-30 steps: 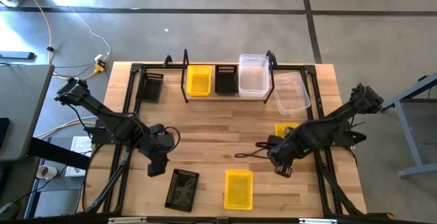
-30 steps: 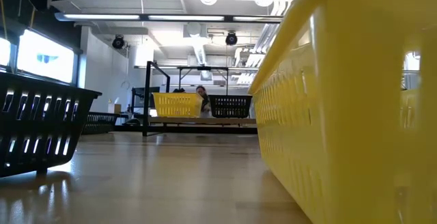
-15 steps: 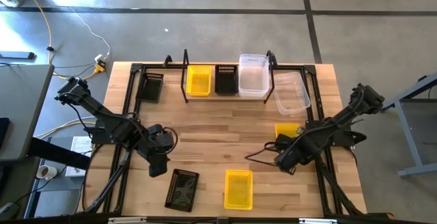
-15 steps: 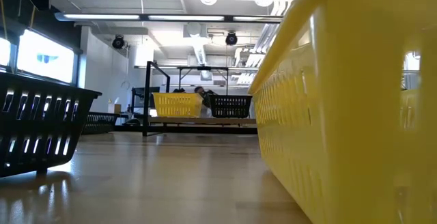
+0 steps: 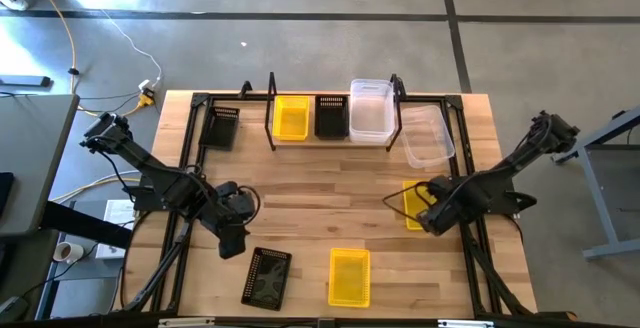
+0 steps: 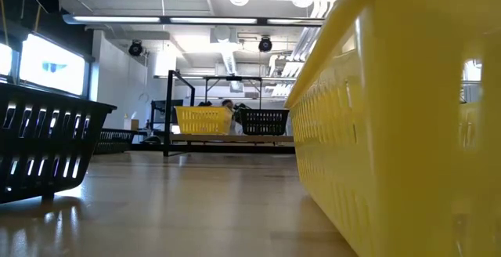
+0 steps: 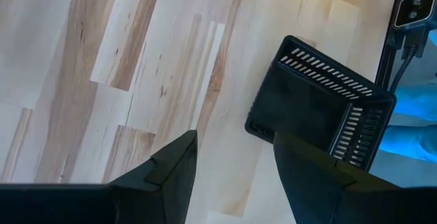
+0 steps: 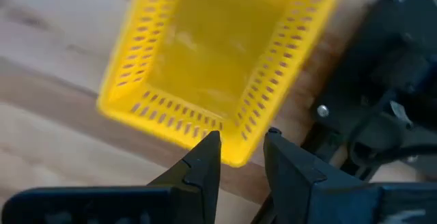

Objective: Stack baskets on shelf by color
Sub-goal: Stack the top yellow bin on top of the yellow bin on the shelf

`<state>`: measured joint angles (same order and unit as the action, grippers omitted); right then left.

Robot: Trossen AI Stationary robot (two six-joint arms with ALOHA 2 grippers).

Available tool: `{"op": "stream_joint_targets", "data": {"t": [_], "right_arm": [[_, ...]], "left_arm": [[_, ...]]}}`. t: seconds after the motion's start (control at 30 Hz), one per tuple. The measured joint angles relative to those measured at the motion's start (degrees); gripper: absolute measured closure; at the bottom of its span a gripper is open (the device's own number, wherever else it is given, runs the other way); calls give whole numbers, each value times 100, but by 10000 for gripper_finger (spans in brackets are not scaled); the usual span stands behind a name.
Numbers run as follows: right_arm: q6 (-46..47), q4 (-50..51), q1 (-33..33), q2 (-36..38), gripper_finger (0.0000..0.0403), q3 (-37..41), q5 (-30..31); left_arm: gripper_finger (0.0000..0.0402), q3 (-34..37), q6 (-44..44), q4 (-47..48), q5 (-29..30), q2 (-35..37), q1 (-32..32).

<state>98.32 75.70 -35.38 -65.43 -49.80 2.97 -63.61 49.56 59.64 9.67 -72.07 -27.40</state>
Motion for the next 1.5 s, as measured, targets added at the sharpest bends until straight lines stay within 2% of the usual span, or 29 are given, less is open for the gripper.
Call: {"op": "stream_joint_targets", "data": {"t": [0.3,0.47,0.67,0.9,1.03,1.2,1.5], "right_arm": [[968,-150,2,308,304,524,-23],[1179,-622,11,280,304,938,-310],[1541,-551,67,180,304,905,-78],[1668,-593,264,135,304,907,-81],[1772,-596,291,-55,304,907,-134],[1973,-612,273,-512,304,907,-521],[2425,-934,273,-1164,304,907,-497]], "left_arm": [[216,0,151,0,159,0,0],[216,0,151,0,187,0,-2],[216,0,143,1,302,0,0],[216,0,146,1,319,-1,0],[216,0,131,0,317,-2,0],[216,0,129,2,302,-1,0],[216,0,-170,2,297,-2,0]]}}
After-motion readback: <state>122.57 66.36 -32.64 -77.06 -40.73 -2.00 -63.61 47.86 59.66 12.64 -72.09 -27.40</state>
